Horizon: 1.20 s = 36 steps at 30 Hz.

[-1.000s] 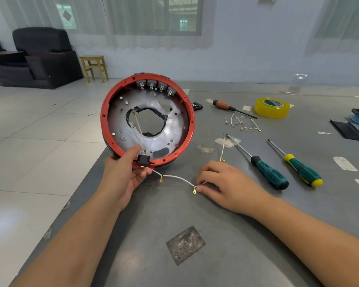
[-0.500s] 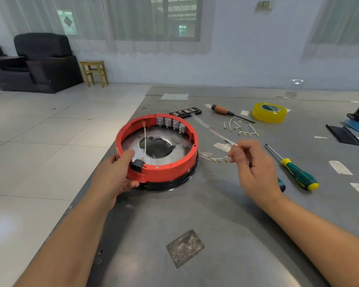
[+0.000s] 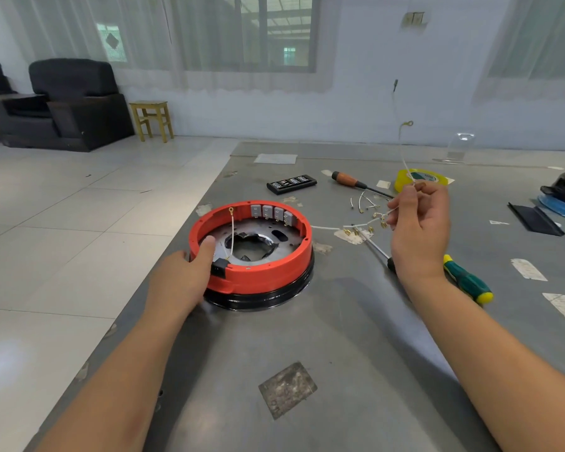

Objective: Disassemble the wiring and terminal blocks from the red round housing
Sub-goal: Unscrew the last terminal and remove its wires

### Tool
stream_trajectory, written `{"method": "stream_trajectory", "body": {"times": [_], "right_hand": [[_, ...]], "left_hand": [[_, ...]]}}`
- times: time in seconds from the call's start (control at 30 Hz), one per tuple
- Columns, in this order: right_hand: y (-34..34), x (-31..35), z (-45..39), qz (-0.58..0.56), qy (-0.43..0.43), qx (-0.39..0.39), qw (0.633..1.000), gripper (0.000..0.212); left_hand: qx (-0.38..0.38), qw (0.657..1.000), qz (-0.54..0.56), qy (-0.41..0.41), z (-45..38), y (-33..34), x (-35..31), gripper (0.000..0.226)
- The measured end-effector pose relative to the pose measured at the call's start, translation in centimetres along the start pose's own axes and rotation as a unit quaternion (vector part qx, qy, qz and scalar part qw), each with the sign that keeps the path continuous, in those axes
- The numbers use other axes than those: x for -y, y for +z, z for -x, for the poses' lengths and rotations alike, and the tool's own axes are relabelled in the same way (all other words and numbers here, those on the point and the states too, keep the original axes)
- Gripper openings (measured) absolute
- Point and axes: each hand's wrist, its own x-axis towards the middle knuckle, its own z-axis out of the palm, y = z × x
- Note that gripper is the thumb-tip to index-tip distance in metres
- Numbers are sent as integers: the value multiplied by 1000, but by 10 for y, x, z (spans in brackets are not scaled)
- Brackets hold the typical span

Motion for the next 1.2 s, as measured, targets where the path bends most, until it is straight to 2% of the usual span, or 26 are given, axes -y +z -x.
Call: {"method": "stream_trajectory", "body": {"times": [0.1, 0.17, 0.23, 0.33, 0.37, 0.43, 0.5, 0.57, 0.7, 0.8, 0.87, 0.93, 1.03, 1.13, 1.2], "right_hand": [[9, 10, 1, 11, -43, 14, 999, 8], [15, 17, 8, 40, -82, 45, 995, 12], [22, 24, 20, 78, -128, 86, 985, 11], [34, 29, 44, 99, -175, 144, 969, 8], [37, 30, 51, 104, -174, 166, 965, 7], [42, 33, 61, 122, -162, 195, 960, 6], [43, 35, 64, 135, -150, 211, 956, 9], [43, 34, 67, 147, -163, 234, 947, 14], [41, 27, 77, 165, -180, 275, 930, 26], [37, 19, 78, 154, -160, 261, 939, 30], [29, 12, 76, 149, -87, 214, 961, 19], [19, 4, 71, 151, 22, 186, 970, 8], [9, -6, 64, 153, 163, 199, 954, 19], [14, -4, 61, 34, 300, 206, 931, 26], [18, -2, 60, -68, 338, 207, 916, 23]], "left_hand": [[-110, 989, -46, 90, 10, -1, -6, 67], [-163, 961, 9, 224, 23, 3, -18, 48], [-135, 923, 68, 355, 39, 16, -30, 31], [13, 900, 128, 417, 64, 45, -42, 37], [71, 894, 168, 409, 72, 53, -46, 41], [173, 872, 310, 336, 85, 61, -52, 44], [218, 840, 440, 230, 88, 61, -55, 35], [222, 824, 492, 169, 87, 59, -55, 28], [170, 867, 449, 133, 82, 53, -55, 21], [143, 878, 442, 115, 79, 48, -53, 26], [120, 877, 453, 109, 77, 43, -51, 28], [97, 870, 470, 111, 76, 39, -50, 27], [81, 863, 485, 114, 74, 34, -48, 26], [90, 858, 494, 110, 72, 33, -47, 27], [99, 861, 487, 109, 72, 34, -47, 27]]}}
